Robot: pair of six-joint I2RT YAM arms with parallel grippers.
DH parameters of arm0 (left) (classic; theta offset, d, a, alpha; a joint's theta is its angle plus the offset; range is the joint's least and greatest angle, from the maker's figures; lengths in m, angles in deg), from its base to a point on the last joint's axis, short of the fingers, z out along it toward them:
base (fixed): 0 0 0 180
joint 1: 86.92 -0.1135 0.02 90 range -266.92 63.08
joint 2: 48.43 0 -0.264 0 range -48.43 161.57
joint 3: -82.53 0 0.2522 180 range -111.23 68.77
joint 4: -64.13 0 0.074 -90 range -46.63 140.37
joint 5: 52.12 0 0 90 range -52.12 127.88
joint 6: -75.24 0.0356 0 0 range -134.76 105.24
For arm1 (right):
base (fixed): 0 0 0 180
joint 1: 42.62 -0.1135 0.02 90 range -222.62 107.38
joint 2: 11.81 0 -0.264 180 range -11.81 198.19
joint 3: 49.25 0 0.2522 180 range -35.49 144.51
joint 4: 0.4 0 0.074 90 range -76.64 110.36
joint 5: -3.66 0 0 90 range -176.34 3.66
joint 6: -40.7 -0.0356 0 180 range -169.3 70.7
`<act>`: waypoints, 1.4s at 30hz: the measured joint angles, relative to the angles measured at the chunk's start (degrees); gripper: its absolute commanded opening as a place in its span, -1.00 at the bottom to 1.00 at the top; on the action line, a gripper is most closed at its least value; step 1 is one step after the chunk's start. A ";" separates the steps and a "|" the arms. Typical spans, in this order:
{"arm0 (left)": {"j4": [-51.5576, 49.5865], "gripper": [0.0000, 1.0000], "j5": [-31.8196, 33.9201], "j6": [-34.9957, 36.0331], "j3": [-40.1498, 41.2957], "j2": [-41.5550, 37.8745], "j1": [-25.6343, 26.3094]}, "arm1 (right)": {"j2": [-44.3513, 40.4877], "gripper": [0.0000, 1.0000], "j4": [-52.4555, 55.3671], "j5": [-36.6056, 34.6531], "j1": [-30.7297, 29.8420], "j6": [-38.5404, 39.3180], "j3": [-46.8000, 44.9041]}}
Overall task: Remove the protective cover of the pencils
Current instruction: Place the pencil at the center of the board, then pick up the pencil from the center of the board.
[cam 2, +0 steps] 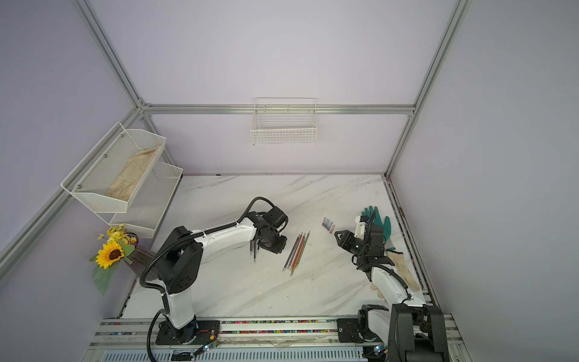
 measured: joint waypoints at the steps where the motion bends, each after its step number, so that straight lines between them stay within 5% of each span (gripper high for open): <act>1: -0.55 -0.62 0.79 0.46 0.00 -0.42 -1.64 | 0.00 -0.28 0.00 0.00 0.00 0.00 0.00; 7: -2.12 -0.49 5.18 2.47 0.00 -3.43 -8.59 | 0.00 -0.27 -0.02 0.00 0.00 0.00 0.00; 42: 0.68 -0.51 5.01 3.08 2.45 2.82 -8.63 | 0.04 -0.26 -0.15 0.04 0.00 0.00 0.00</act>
